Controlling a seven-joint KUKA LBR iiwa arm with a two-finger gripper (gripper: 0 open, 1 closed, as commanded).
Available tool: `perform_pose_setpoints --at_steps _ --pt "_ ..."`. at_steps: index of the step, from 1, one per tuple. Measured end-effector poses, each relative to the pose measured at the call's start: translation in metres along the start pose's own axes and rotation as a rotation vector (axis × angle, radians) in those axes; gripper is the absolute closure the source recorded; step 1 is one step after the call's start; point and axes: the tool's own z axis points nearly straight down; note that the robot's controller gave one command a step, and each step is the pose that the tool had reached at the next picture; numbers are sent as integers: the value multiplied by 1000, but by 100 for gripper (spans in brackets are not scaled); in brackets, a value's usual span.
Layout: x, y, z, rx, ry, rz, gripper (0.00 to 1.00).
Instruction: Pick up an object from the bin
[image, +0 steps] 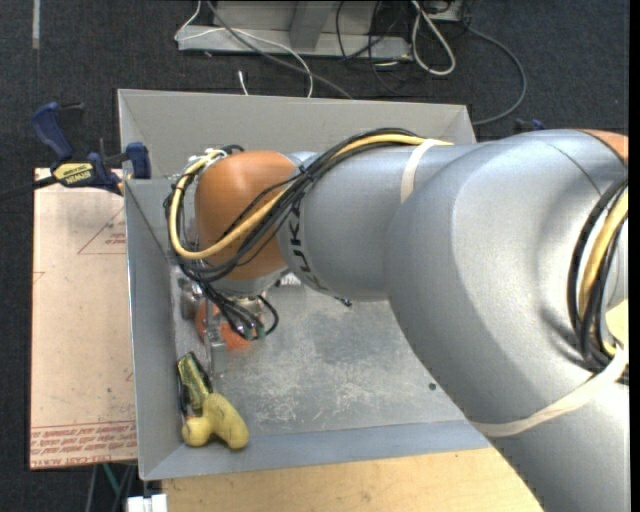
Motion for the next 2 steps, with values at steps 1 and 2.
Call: perform_pose_setpoints --at_steps 1,2 --pt "-1 9 -64 -5 -17 166 0" --pt "11 -45 -31 -1 -1 21 0"
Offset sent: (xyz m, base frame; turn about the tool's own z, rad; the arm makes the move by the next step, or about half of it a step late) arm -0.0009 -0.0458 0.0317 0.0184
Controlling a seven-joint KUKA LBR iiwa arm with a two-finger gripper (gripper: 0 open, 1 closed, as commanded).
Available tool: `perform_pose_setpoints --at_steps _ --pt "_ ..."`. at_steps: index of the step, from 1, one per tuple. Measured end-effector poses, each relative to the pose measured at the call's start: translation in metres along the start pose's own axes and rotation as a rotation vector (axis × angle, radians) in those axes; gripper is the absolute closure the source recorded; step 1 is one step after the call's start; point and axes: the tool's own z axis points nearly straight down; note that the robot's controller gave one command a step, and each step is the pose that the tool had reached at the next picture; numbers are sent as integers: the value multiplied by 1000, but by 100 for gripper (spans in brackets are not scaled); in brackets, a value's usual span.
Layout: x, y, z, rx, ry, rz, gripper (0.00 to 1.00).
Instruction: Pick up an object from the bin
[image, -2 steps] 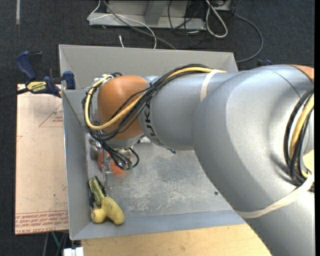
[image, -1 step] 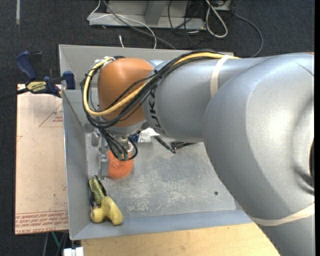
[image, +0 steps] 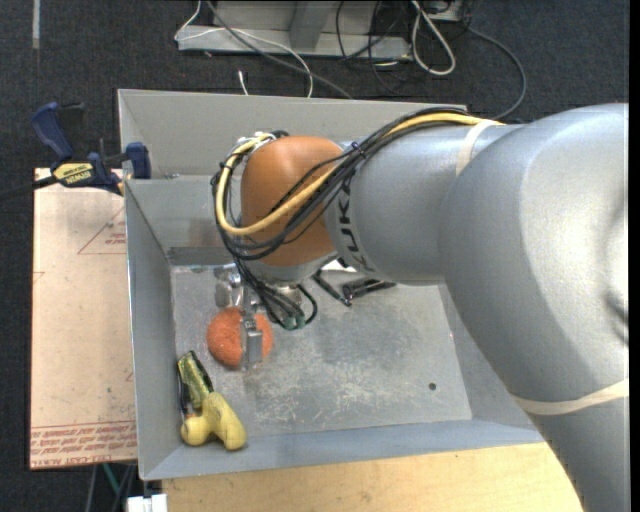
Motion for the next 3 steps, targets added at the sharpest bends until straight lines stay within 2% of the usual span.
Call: perform_pose_setpoints --at_steps 1,2,3 --pt "29 -19 29 -6 -14 159 0" --pt "-29 1 32 -6 10 -339 100" --pt "-29 1 32 -7 10 -339 100"
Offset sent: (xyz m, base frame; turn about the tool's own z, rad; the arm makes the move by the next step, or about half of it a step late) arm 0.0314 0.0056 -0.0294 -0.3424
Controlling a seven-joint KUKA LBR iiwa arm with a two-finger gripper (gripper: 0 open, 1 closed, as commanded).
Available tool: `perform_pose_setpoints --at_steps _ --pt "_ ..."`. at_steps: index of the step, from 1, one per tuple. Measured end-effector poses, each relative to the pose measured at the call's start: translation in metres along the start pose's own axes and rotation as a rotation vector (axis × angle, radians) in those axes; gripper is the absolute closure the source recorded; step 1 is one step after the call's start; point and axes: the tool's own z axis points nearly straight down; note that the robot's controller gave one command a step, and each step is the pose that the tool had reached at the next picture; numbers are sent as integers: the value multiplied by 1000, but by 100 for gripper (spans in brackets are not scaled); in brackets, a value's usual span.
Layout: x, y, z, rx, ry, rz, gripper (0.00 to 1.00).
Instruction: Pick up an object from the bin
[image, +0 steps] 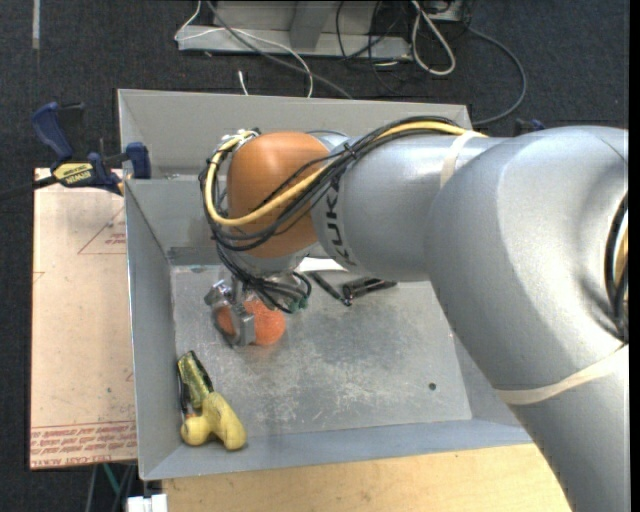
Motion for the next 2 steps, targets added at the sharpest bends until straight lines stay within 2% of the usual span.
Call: perform_pose_setpoints --at_steps 2 --pt "2 1 -55 -2 2 2 100"
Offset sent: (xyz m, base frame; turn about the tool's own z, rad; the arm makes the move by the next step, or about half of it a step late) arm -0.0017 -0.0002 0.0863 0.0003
